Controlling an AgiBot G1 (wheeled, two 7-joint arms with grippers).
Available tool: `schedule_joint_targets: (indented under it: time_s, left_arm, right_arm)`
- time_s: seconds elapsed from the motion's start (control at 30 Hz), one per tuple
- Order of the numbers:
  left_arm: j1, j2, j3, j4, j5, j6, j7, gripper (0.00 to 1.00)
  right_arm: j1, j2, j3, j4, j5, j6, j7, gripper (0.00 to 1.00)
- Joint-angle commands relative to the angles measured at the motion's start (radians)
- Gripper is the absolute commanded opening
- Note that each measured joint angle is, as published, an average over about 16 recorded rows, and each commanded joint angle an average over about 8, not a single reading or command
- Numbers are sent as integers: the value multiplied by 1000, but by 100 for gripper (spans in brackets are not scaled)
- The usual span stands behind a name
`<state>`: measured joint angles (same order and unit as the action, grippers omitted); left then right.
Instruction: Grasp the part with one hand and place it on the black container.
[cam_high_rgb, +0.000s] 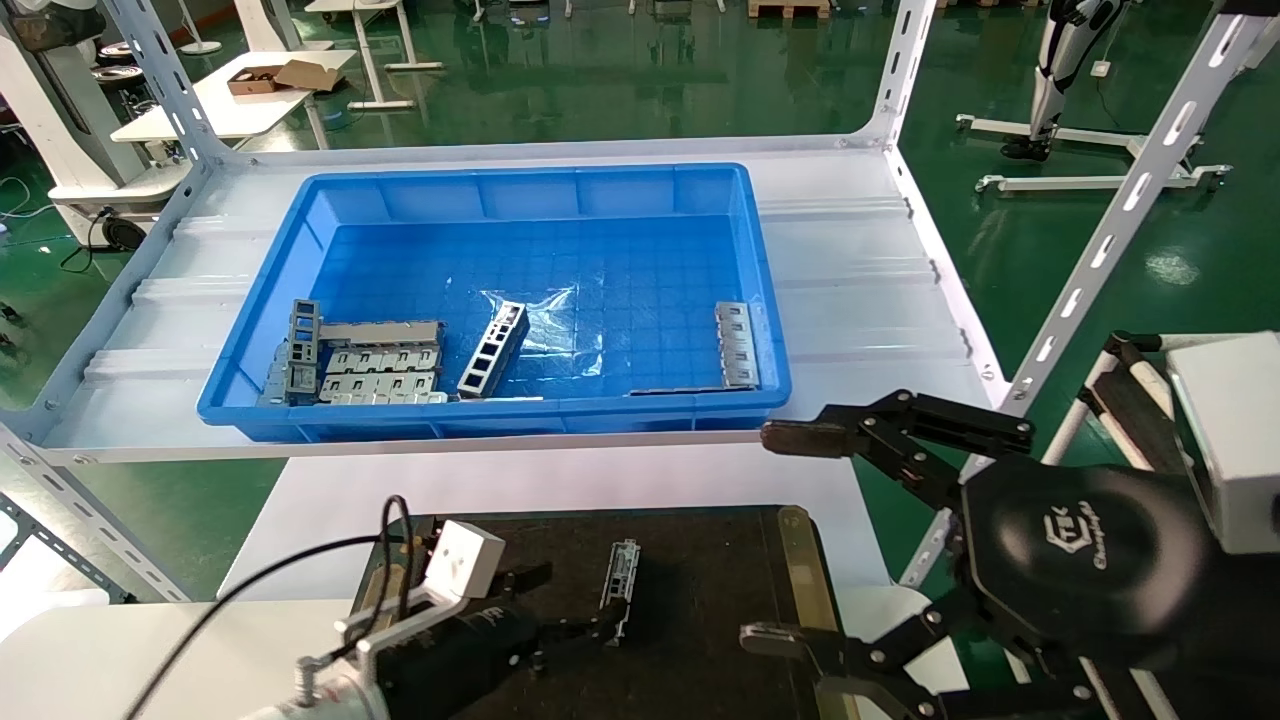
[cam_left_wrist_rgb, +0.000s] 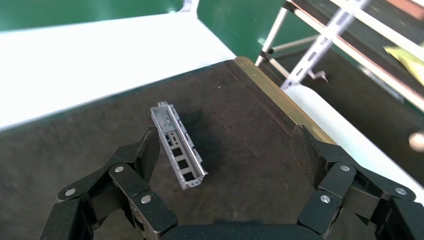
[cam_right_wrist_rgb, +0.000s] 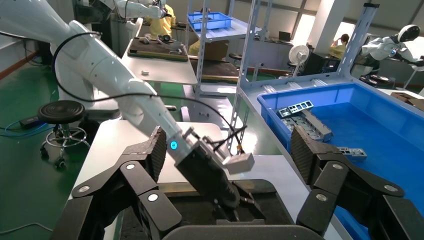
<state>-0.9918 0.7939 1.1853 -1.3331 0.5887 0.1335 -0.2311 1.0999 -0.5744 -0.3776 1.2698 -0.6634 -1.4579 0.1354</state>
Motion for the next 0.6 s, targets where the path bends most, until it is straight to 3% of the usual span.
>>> schedule_joint_targets:
  time_s: [0.03, 0.37, 0.6]
  left_arm:
    - [-10, -39, -14, 0, 14, 74, 17, 100]
    - [12, -213, -130, 3, -14, 364, 165, 100]
    - [26, -289, -186, 17, -34, 498, 278, 100]
  right_arm:
    - [0, 0, 0, 0, 0, 0, 0, 100]
    - [0, 0, 0, 0, 0, 0, 0, 100]
    - [0, 0, 0, 0, 0, 0, 0, 100]
